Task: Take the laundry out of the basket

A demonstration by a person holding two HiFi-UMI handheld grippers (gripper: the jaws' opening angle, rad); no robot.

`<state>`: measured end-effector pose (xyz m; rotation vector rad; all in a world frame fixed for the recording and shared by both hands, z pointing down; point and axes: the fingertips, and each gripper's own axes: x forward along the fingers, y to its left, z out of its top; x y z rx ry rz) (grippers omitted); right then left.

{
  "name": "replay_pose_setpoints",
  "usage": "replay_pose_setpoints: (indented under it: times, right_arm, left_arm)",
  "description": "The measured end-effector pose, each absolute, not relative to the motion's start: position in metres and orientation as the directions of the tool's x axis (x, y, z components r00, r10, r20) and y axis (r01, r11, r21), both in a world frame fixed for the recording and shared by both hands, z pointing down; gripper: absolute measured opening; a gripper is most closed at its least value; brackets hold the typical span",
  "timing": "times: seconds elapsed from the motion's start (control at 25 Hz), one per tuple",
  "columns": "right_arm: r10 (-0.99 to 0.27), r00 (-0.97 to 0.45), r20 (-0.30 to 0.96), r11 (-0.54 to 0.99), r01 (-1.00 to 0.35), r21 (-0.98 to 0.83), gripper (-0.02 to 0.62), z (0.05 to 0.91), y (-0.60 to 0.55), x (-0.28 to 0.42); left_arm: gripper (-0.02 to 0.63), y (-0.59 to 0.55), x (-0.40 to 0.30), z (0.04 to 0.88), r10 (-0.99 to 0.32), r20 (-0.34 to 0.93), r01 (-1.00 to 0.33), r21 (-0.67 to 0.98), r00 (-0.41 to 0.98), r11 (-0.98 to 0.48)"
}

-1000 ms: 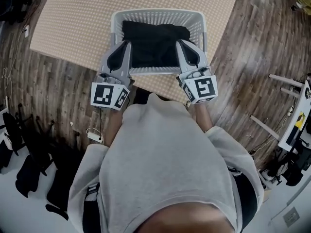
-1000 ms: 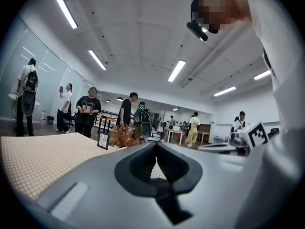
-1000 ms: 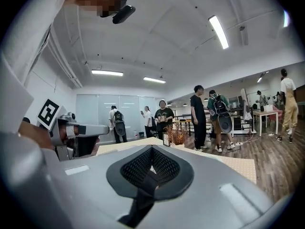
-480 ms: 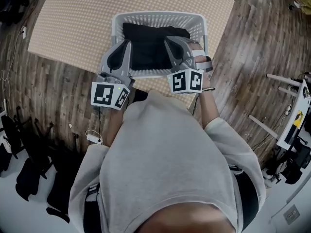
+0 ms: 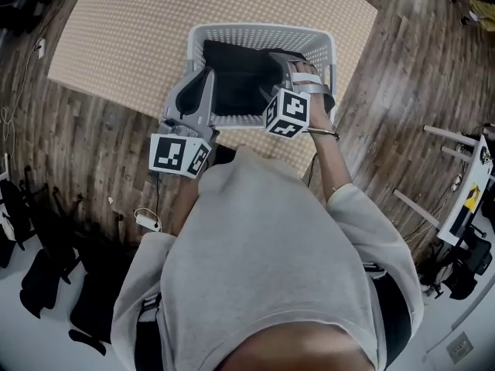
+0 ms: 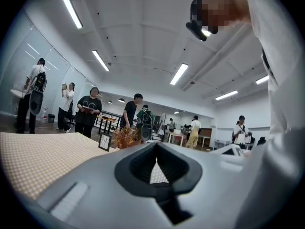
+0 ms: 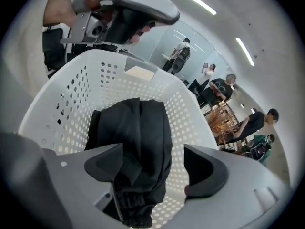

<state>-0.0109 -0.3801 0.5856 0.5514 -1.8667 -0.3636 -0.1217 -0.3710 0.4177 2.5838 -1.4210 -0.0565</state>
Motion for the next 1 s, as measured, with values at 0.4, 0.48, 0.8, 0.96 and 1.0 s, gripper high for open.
replay_pose_setpoints:
  times: [0.4, 0.48, 0.8, 0.96, 1.0]
  right_arm:
    - [-0.258, -0.235, 0.937, 0.964, -0.121, 0.235, 0.505, 0.661, -0.416, -0.023]
    - [-0.201, -0.223, 0.954, 0.977, -0.121, 0.178, 0.506, 0.68, -0.416, -0.025]
    - [-0.011, -0.195, 0.981, 0.993, -0.119, -0.012, 0.46, 0.741, -0.392, -0.04]
    - [0.061, -0.192, 0.979, 0.99, -0.114, -0.084, 0.4, 0.746, -0.382, -0.044]
    - [0.073, -0.192, 0.979, 0.989, -0.109, -0.096, 0.377, 0.746, -0.38, -0.045]
  left_arm:
    - [0.011, -0.375, -0.122, 0.419, -0.845, 0.067, -0.84, 0.176, 0.53, -0.513]
    - [0.011, -0.377, -0.125, 0.42, -0.849, 0.07, -0.844, 0.176, 0.524, -0.506]
    - [0.011, -0.384, -0.134, 0.425, -0.858, 0.079, -0.854, 0.182, 0.507, -0.488]
    - [0.011, -0.385, -0.134, 0.427, -0.856, 0.083, -0.852, 0.186, 0.511, -0.49]
    - [0.011, -0.385, -0.134, 0.428, -0.855, 0.084, -0.851, 0.187, 0.512, -0.491]
